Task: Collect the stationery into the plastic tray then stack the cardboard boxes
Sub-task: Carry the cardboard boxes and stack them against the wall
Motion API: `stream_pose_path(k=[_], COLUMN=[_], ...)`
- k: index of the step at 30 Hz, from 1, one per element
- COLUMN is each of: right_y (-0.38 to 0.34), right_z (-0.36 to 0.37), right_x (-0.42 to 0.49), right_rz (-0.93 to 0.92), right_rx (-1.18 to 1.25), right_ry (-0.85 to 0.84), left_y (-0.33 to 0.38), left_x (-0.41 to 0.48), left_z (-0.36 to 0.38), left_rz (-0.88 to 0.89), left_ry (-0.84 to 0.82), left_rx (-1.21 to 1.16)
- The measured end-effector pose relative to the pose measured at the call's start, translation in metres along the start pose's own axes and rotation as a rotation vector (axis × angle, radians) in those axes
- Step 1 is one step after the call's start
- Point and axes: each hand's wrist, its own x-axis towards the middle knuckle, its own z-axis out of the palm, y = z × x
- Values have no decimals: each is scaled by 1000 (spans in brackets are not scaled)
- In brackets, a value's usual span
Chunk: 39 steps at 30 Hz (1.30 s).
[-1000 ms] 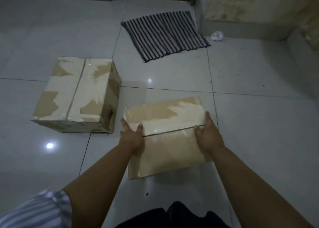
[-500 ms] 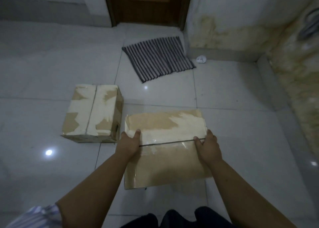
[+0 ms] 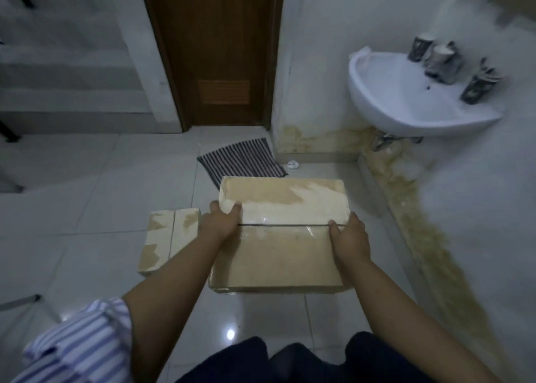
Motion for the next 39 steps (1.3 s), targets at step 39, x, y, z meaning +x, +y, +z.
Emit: stream_pose_path(k=[39], right_y=[248], right_z=[-195], right_x=[-338], right_rz=[955], right_rx=[198], right_ry=[869], left_y=[123], left_x=[-326], left_z=[226], left_rz=[1021], left_ry=[-890], left_rx=[412])
